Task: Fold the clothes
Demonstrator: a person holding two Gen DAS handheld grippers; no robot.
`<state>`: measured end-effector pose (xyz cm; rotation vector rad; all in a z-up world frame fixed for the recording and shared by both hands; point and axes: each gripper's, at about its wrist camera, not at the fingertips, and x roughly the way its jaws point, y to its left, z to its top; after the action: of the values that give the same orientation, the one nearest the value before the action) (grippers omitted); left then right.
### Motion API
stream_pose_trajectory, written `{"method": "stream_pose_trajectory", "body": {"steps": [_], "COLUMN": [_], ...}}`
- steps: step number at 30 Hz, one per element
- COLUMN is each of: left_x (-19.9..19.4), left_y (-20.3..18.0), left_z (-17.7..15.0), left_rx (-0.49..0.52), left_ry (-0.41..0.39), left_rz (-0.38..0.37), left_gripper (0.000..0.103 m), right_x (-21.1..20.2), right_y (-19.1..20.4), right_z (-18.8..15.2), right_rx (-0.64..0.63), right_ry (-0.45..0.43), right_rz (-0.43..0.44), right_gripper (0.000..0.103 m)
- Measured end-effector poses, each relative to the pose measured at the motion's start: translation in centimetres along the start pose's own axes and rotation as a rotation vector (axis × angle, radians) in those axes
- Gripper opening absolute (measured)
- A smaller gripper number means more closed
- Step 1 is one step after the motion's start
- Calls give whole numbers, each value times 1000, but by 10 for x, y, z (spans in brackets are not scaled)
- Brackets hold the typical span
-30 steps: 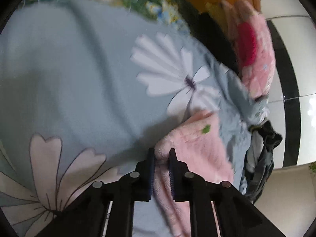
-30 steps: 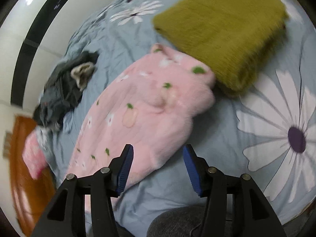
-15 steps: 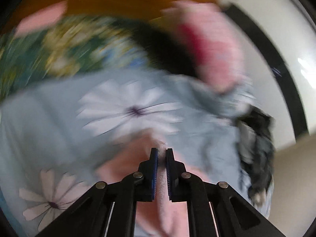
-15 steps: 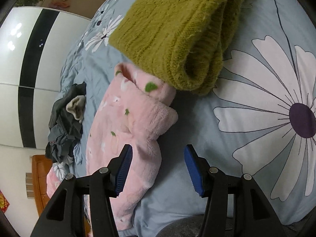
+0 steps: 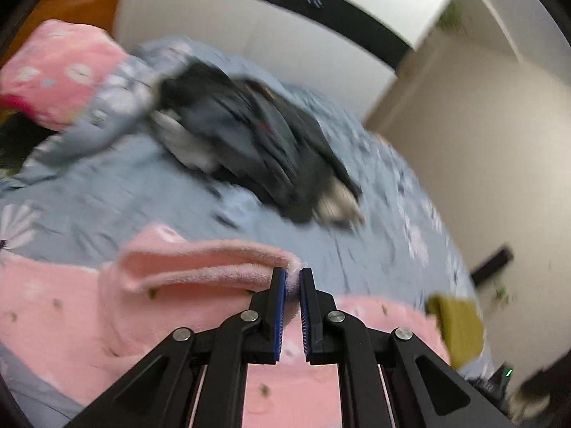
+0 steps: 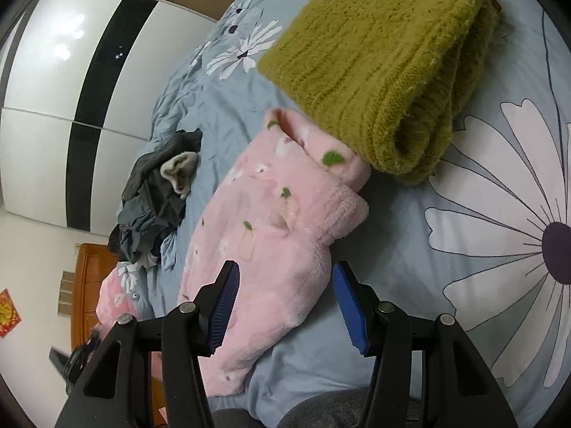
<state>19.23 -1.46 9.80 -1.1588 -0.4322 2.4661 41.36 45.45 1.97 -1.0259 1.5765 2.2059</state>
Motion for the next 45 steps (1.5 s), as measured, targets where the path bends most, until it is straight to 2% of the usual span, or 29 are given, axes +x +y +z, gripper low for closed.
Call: {"method": "stream_pose_trajectory", "body": {"steps": [3, 7, 10, 15, 17, 19, 20, 26, 27, 29, 31, 32, 33, 35, 37, 40, 41, 42, 44, 45], "left_x": [24, 9, -29, -95, -131, -157, -159, -84, -72, -47, -22, -9, 3, 25, 38, 48, 46, 43, 32, 20], "left_y": [-11, 13, 63, 174, 221, 269, 287, 294, 295, 297, 299, 300, 301, 302, 300, 296, 293, 290, 286, 285], "left_z": [-9, -4, 8, 35, 38, 27, 17, -27, -35, -50, -65, -72, -79, -91, -93, -90, -86, -81, -67, -56], "left_rx": [-10, -45, -84, -160, -221, -329, -385, -521, -543, -587, -630, -651, -672, -713, -750, -776, -764, -749, -700, -668], "left_ry": [58, 28, -48, -151, -230, -285, -285, -151, -128, -83, -37, -14, 9, 43, 32, 3, -12, -17, -41, -80], "left_rz": [4, 54, 137, 331, 387, 419, 405, 208, 175, 109, 42, 9, -24, -85, -123, -147, -132, -122, -115, -126], "left_gripper": [9, 9, 9, 8, 9, 8, 5, 6, 10, 11, 21, 36, 45, 45, 45, 38, 17, 8, 7, 7], "right_x": [-5, -11, -12, -4, -2, 0, 2, 17, 20, 25, 28, 30, 30, 32, 32, 35, 37, 39, 42, 45], "right_y": [-8, -19, -25, -20, -15, -8, -4, 33, 40, 58, 73, 81, 87, 97, 103, 111, 114, 117, 123, 125], "right_z": [2, 6, 7, 5, 4, 3, 3, -5, -6, -9, -13, -14, -16, -18, -20, -24, -25, -26, -29, -30], "right_rx": [7, 25, 39, 24, 13, 0, -10, -90, -103, -137, -177, -199, -217, -241, -253, -275, -283, -290, -304, -312], "right_ry": [-1, -11, -13, 11, 15, 14, 15, 42, 45, 53, 64, 69, 73, 77, 79, 88, 92, 95, 105, 110], "right_rz": [3, -6, -18, -53, -68, -94, -108, -171, -173, -172, -178, -183, -189, -202, -211, -229, -234, -236, -237, -240], "right_gripper": [56, 56, 56, 56, 56, 56, 56, 56, 56, 56, 56, 56, 56, 56, 56, 56, 56, 56, 56, 56]}}
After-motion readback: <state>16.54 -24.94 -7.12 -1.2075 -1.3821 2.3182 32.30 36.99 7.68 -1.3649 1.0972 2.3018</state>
